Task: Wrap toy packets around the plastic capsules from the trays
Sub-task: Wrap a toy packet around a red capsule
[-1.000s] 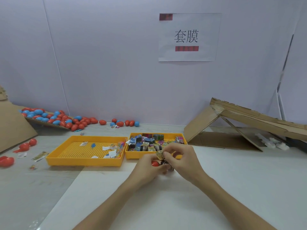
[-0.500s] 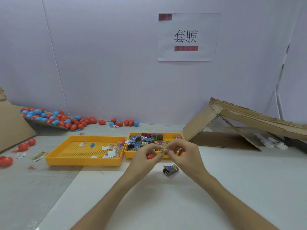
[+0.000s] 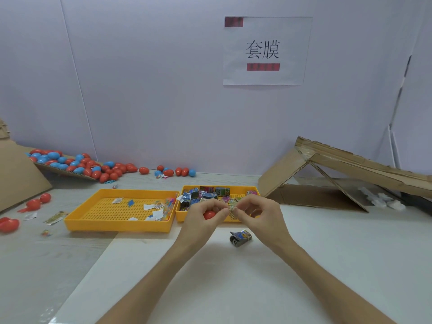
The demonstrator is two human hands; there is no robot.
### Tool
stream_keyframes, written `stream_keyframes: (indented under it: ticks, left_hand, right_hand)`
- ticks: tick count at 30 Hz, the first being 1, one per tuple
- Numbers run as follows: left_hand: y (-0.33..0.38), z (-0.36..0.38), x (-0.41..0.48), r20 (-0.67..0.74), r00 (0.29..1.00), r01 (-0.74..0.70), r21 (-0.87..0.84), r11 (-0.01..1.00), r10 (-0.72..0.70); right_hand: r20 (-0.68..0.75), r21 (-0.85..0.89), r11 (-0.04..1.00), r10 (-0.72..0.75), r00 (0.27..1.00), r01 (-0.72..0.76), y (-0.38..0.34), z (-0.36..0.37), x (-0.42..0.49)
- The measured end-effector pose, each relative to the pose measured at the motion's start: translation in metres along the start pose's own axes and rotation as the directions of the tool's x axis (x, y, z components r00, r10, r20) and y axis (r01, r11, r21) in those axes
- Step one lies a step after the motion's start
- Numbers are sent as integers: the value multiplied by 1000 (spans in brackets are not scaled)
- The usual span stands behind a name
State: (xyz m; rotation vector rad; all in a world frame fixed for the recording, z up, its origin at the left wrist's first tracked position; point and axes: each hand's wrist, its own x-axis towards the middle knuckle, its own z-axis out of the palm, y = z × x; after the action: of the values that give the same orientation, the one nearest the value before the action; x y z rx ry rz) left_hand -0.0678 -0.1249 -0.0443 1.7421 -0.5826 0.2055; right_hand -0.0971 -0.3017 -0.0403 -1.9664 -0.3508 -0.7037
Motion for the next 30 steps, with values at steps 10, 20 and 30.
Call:
stream_keyframes:
  ticks: [10, 20, 30]
  left_hand:
    - [1, 0, 0, 76, 982, 180, -118, 977, -172]
    - [-1, -8, 2, 182, 933, 357, -371, 857, -310]
    - [-3, -9, 4, 232, 920, 384, -389, 837, -315]
  right_hand:
    - [81, 260, 946, 177, 981, -192, -4, -4, 3]
    - [206, 324, 884, 281, 937, -337, -4, -2, 3]
    - [225, 373, 844, 320, 921, -384, -1, -2, 5]
